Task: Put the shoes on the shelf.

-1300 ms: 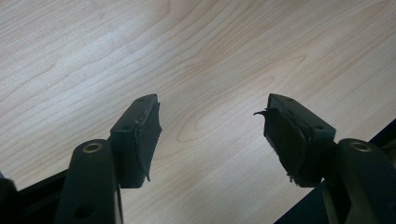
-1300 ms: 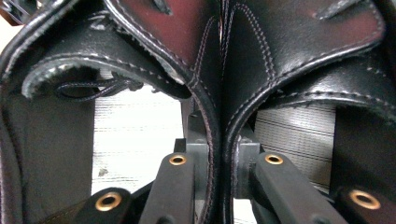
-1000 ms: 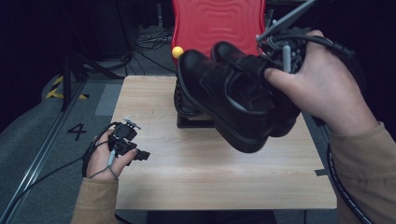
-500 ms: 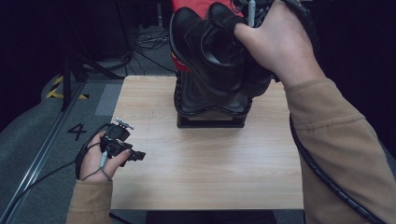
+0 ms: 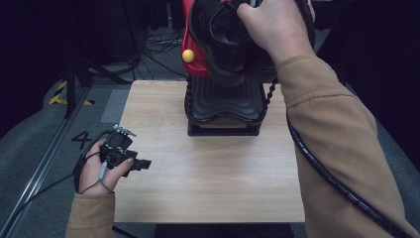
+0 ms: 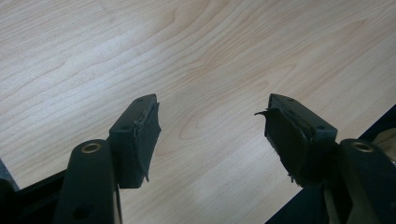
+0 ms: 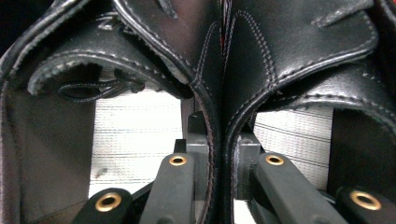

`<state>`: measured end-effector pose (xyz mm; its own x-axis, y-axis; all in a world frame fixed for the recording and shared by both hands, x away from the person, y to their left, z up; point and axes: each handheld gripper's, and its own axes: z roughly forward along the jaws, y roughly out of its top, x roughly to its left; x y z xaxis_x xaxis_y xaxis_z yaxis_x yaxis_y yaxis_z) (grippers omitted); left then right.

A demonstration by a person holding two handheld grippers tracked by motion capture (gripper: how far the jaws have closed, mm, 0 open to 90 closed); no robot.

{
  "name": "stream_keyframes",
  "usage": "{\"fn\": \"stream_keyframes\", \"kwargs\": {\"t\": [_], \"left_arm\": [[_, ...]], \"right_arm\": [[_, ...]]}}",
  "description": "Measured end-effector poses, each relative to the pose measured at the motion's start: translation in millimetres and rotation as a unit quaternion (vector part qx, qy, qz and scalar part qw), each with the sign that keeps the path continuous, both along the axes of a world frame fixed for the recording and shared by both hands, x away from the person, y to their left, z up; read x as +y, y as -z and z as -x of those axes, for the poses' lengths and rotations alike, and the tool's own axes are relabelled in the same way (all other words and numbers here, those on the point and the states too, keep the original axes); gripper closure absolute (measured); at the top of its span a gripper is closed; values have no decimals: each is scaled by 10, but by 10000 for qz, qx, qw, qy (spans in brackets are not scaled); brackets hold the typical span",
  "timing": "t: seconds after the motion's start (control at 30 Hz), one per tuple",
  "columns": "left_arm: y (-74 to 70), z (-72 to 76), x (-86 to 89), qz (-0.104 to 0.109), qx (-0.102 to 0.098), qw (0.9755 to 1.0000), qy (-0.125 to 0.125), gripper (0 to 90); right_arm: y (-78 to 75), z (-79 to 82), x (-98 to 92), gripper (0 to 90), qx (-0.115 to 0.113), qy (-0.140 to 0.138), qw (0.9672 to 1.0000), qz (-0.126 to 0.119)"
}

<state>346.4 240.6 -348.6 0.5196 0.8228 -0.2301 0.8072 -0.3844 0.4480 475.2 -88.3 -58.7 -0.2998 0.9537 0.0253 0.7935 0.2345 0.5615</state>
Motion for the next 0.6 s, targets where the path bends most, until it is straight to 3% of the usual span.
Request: {"fn": "stream_keyframes", "kwargs": {"t": [0.23,0.47,0.6], "left_arm": [[-3,5,19,33,-17,10000,77,360],[-9,26,81,142,-28,9999,1,360],[-8,34,102,173,-30,9998,-10,360]], "right_arm": [[9,-175,32,817,-192,171,9996,-129],[-21,-359,42,817,-436,471,9979,-86],[-13,-438,59,816,-490,508,9975,-81]]}}
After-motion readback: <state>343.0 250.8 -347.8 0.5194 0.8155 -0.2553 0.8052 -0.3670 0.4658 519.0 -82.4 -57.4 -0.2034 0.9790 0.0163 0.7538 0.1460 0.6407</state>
